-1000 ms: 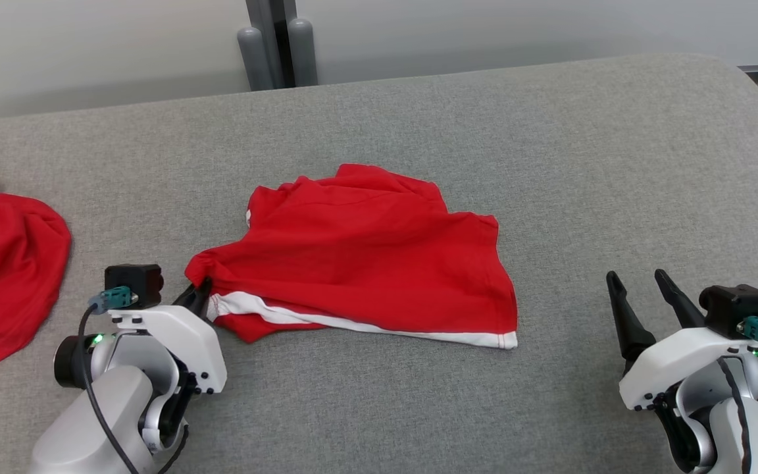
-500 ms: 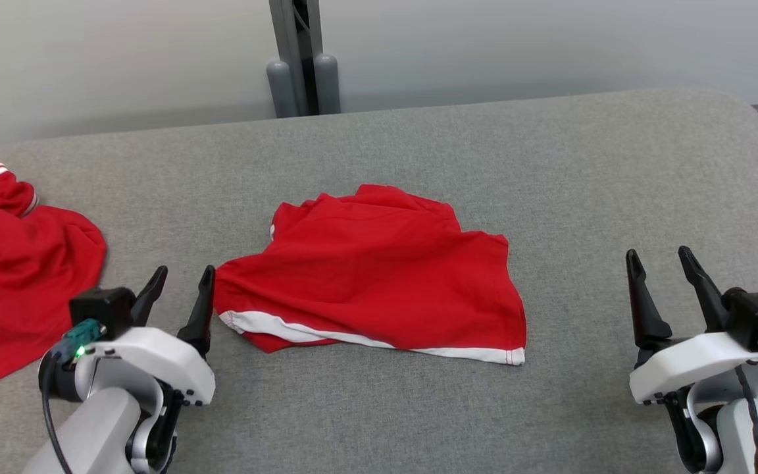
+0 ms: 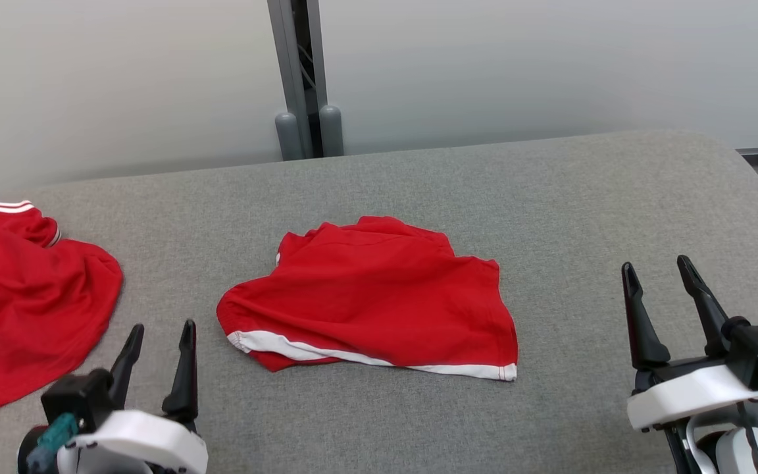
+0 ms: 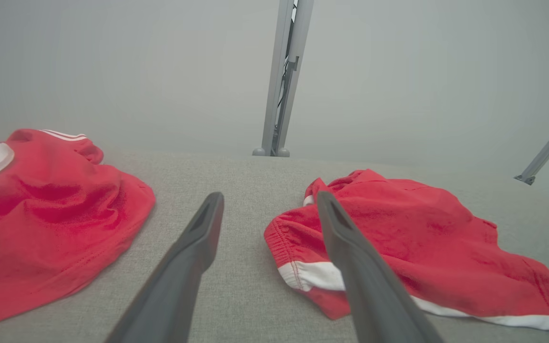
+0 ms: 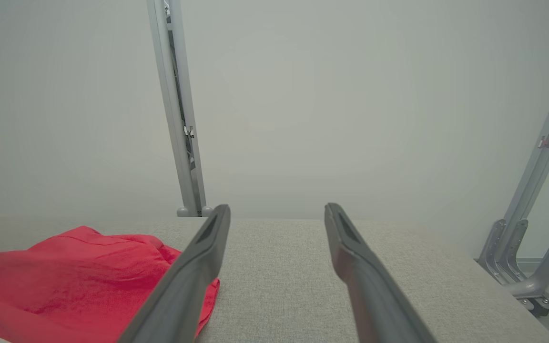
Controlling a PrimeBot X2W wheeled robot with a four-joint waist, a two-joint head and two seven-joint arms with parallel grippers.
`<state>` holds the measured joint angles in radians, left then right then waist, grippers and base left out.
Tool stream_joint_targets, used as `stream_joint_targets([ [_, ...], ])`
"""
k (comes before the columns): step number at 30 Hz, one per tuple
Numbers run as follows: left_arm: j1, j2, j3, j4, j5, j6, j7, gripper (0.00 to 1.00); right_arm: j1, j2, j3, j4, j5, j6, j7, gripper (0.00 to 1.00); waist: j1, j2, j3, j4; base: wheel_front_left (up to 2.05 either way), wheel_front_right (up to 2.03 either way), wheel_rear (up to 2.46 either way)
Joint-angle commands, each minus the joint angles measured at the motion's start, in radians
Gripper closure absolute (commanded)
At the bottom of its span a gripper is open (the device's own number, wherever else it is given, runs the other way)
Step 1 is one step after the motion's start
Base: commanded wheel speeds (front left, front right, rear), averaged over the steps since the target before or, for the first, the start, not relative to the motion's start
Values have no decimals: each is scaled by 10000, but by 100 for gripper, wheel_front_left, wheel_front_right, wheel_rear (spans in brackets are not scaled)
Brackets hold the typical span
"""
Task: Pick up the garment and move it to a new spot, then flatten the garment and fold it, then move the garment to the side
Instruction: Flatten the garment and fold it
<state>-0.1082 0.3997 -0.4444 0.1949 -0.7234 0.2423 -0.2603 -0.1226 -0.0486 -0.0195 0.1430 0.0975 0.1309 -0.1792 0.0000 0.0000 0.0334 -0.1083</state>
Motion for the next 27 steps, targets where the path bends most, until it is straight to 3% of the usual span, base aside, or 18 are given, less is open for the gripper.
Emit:
stream_joint_targets([
  [1,282,11,131,-174,203,112,-49,0,159,-42,20,-112,64,-2,-78,0,0,0,-103,-40,0,0,0],
  [11,1801,-297,921,-1039,983,320,-51,0,729,-42,270,-239,169,-2,-210,0,0,0,-437,-62,0,0,0],
  [27,1741,-577,1061,-918,1502,-4,-52,0,368,-41,570,396,366,-2,-456,0,0,0,-461,96,0,0,0],
])
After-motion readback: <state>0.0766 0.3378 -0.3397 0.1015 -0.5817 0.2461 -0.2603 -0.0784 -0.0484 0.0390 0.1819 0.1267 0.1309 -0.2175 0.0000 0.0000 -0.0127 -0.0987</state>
